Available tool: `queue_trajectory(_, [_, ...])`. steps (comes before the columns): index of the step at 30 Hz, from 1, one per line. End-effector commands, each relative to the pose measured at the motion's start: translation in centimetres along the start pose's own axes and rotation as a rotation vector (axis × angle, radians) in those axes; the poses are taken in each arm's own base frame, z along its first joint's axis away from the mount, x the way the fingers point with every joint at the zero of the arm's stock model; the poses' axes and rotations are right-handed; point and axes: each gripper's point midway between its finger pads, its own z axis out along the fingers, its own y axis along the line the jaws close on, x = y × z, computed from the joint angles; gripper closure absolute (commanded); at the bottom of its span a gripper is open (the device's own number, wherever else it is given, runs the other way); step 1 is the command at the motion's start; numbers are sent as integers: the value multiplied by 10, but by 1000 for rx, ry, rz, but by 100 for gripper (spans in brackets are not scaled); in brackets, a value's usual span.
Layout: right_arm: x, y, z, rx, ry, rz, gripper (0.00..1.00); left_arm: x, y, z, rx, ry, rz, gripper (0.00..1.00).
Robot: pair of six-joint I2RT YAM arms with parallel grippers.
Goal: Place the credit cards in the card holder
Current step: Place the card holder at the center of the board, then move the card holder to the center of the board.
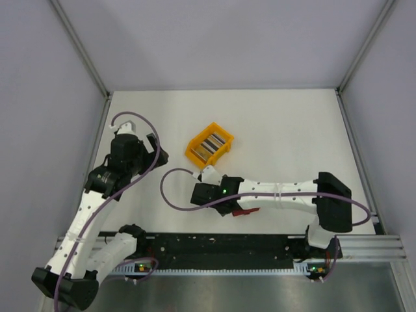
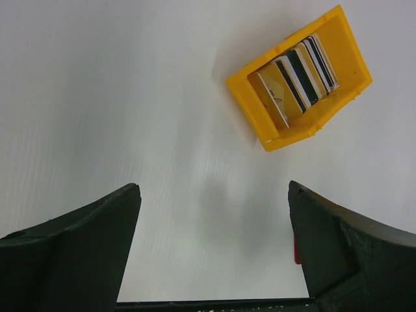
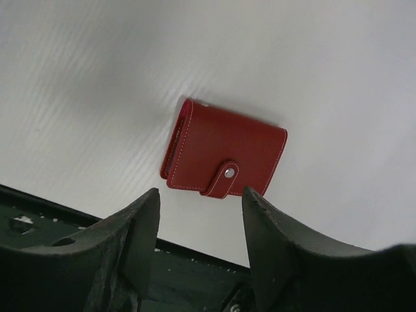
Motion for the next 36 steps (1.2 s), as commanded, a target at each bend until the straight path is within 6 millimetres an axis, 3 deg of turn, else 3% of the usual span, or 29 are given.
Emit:
queue_trajectory(1, [-22,-2,-32,-116,-124,176,45,-3,2,-3,5,-13,52,2])
queue_trajectory(7, [-2,-20,-24,-136,-138,433,32,4,-16,3,101,34,86,2])
queue_trajectory(13, [19,-41,-21,-227,-175,744,22,24,-61,4,352,104,160,2])
queue_trajectory(18, [41,-73,-21,-325,-242,959,13,50,-78,15,318,161,268,2])
queue_trajectory(24, [53,-111,-27,-324,-373,1059,2,59,-112,14,342,162,313,2])
queue_trajectory(29, [72,-102,-6,-299,-237,1051,1,89,-136,21,390,207,345,2])
queue_trajectory(34, [80,-90,8,-298,-156,1109,2,112,-153,24,465,266,406,2])
queue_trajectory(36, [86,-86,13,-297,-131,1159,6,119,-157,23,494,293,429,3])
